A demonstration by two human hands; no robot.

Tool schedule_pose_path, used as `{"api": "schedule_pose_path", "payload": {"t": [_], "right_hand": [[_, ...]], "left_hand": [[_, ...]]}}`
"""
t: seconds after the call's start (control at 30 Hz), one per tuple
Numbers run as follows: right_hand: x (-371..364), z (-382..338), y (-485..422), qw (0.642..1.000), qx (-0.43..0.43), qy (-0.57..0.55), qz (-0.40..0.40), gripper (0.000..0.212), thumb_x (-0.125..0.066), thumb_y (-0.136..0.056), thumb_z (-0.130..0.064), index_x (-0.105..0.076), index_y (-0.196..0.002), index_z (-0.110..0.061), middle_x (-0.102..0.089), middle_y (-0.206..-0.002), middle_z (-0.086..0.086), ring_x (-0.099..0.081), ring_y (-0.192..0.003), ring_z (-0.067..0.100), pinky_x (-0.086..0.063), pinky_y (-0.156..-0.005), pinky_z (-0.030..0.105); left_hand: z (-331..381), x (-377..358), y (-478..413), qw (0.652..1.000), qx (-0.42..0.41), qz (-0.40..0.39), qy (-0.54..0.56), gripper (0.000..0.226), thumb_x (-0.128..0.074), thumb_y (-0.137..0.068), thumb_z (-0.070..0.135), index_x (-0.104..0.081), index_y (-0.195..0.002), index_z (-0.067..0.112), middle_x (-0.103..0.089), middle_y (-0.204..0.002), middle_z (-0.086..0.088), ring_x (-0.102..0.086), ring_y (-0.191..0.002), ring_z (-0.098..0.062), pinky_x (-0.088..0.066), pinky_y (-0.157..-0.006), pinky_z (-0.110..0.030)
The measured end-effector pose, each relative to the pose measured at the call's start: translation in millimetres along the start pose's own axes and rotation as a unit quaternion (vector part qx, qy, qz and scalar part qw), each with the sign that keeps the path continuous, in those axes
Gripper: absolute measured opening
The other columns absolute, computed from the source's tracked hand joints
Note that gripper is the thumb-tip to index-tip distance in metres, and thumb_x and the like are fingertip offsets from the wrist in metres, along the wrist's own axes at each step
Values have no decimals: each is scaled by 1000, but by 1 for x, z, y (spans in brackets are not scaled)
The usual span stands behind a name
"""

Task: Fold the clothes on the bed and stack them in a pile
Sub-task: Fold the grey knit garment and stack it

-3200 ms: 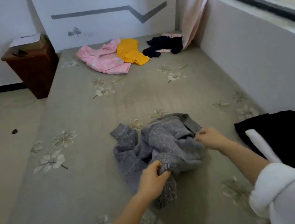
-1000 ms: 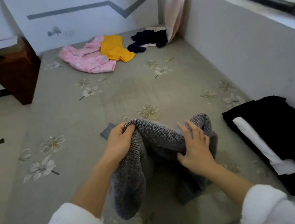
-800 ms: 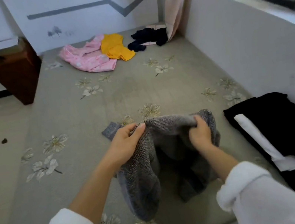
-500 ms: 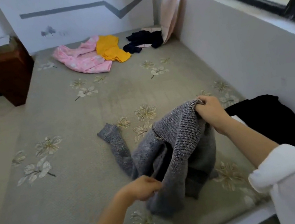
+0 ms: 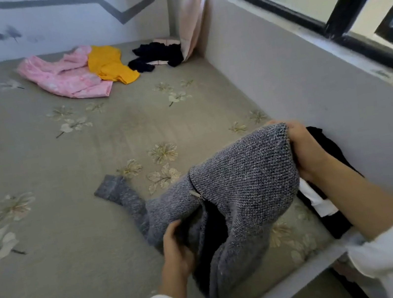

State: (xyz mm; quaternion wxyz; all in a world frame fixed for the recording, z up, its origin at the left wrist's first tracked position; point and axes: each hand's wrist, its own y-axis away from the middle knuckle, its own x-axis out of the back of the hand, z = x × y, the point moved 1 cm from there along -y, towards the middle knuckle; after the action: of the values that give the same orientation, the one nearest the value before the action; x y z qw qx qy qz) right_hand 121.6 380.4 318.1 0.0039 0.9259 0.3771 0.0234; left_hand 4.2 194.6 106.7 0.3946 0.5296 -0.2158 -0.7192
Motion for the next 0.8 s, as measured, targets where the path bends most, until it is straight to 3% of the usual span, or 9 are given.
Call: {"api": "schedule_pose_path", "payload": {"t": [0.1,0.17,0.23,0.33,0.43,0.53,0.63,0.7,0.8], "right_hand": [[5,-4,8,993,-42,-109,12,23,-48,-68,-19,-71,-61,-15,-66,-66,4,-61,-61,18,-49,-57,23],[5,-2,11,984,-62,-161,37,27,-45,-67,-18,-68,-54,-16,-64,-61,2,-59,-55,17,-46,-53,22],[5,-4,11,978,-67,-190,46,30,-42,-66,-17,-66,-49,-16,-63,-57,1,-57,-50,15,-45,-48,18],[7,-14,8,978,-33,-204,19,33,-39,-68,-14,-66,-48,-16,-63,-55,-1,-58,-47,12,-45,-46,14],[18,-20,-6,983,-16,-181,12,29,-42,-67,-16,-71,-62,-13,-68,-67,4,-65,-59,16,-53,-58,18],[32,-9,-29,997,-44,-45,53,29,-41,-83,-2,-67,-96,3,-68,-85,16,-64,-80,28,-52,-79,35],[34,-3,-52,979,-10,200,32,10,-55,-86,4,-64,-90,6,-68,-80,20,-60,-75,23,-50,-68,39],[24,-7,-67,939,32,341,-21,10,-63,-81,3,-57,-84,10,-62,-78,28,-53,-73,20,-48,-66,48],[-4,-12,-90,900,119,418,-36,13,-63,-76,5,-53,-74,-2,-56,-62,8,-52,-65,19,-44,-61,42]], "left_hand": [[31,-2,-7,991,-80,17,104,21,-60,-82,23,-77,-73,15,-73,-78,-8,-70,-70,-23,-57,-63,-29],[53,-7,-7,989,-95,21,114,29,-51,-92,32,-73,-103,16,-71,-92,-12,-65,-88,-29,-52,-87,-42],[72,-14,-5,991,-86,29,99,44,-45,-95,40,-54,-131,16,-64,-114,-15,-56,-108,-32,-34,-106,-46],[102,-18,10,989,-104,-3,108,50,-36,-99,43,-41,-141,17,-46,-142,-15,-38,-133,-36,-20,-113,-50],[142,-19,43,968,-183,-45,165,44,-40,-98,34,-53,-128,5,-55,-129,-22,-45,-127,-39,-31,-104,-56],[185,-26,89,952,-247,-83,162,42,-61,-75,21,-62,-113,2,-62,-121,-20,-55,-116,-35,-40,-97,-50],[225,-23,128,945,-274,-68,164,80,-74,-44,10,-56,-122,8,-58,-129,-16,-54,-120,-33,-38,-103,-49],[248,-15,148,954,-260,-44,142,73,-75,-36,7,-60,-107,7,-64,-119,-18,-57,-111,-36,-40,-96,-48],[276,0,157,971,-229,31,55,65,-75,-52,19,-58,-114,10,-64,-116,-14,-55,-109,-34,-37,-93,-43]]}}
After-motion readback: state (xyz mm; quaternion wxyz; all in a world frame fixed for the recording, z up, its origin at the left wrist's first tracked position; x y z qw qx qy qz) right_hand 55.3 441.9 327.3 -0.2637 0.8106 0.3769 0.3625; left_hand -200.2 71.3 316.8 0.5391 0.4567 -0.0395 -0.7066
